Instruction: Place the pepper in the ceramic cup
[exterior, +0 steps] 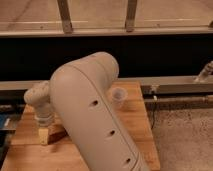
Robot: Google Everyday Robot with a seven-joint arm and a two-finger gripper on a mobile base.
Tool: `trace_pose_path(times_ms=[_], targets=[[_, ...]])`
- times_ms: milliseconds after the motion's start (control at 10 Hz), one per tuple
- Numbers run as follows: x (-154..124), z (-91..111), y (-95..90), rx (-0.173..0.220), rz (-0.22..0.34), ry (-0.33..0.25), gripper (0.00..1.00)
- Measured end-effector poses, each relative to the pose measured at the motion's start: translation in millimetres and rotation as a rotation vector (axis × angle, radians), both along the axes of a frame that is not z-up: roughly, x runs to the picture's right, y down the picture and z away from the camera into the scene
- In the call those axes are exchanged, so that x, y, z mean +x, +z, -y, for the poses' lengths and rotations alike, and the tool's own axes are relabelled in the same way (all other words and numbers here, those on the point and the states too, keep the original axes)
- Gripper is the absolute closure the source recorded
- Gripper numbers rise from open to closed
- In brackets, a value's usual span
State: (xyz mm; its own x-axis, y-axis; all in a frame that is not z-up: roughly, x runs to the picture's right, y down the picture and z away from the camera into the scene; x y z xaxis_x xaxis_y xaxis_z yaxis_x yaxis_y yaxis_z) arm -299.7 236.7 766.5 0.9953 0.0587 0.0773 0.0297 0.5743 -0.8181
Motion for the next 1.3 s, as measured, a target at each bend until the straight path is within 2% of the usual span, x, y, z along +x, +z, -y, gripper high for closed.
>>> trace_pose_path(times_ms=[300,800,1300], targets=[[21,-2,-6.3,0.017,-0.047,0.027,0.20],[31,-22,3.3,-0.015,-0.081,0.050,0.20],[25,-34,12.3,-0.043,-0.066,0.065,0.20]])
